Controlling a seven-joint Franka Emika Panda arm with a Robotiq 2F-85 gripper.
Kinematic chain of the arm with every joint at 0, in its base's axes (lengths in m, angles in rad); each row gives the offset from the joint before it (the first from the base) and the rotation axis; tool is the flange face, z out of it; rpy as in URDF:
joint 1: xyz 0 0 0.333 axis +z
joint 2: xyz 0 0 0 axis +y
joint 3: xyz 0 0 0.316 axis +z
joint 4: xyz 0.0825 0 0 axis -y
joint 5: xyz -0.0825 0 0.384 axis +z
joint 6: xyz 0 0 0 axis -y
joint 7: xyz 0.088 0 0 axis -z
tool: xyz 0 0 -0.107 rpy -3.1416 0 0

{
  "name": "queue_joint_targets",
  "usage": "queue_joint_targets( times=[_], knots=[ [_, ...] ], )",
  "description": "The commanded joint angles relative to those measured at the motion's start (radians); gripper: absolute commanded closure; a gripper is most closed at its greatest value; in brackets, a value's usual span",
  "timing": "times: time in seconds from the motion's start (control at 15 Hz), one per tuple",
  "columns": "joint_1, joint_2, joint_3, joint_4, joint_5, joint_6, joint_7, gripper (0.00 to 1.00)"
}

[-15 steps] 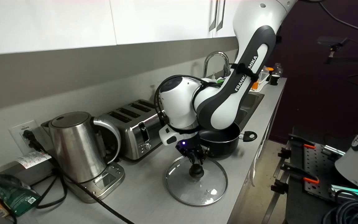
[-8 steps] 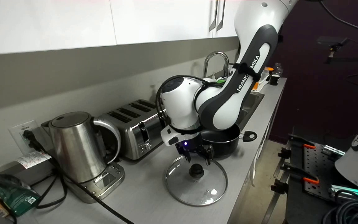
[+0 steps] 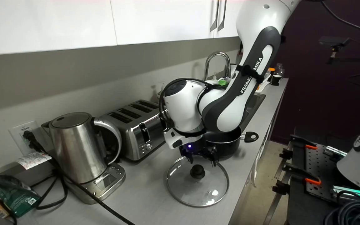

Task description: Put the lid on the pot

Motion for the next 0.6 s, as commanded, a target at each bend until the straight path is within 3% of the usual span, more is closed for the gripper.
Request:
queue_joint_targets(
  times=[0.0,0.53],
  knots=[
    [-0.007,-0.002,0.000,-0.003,-0.014,-0.018,-0.024,0.00],
    [0.008,0.041,-0.030,0.018,-0.055,-0.023,-0.024,0.00]
  ],
)
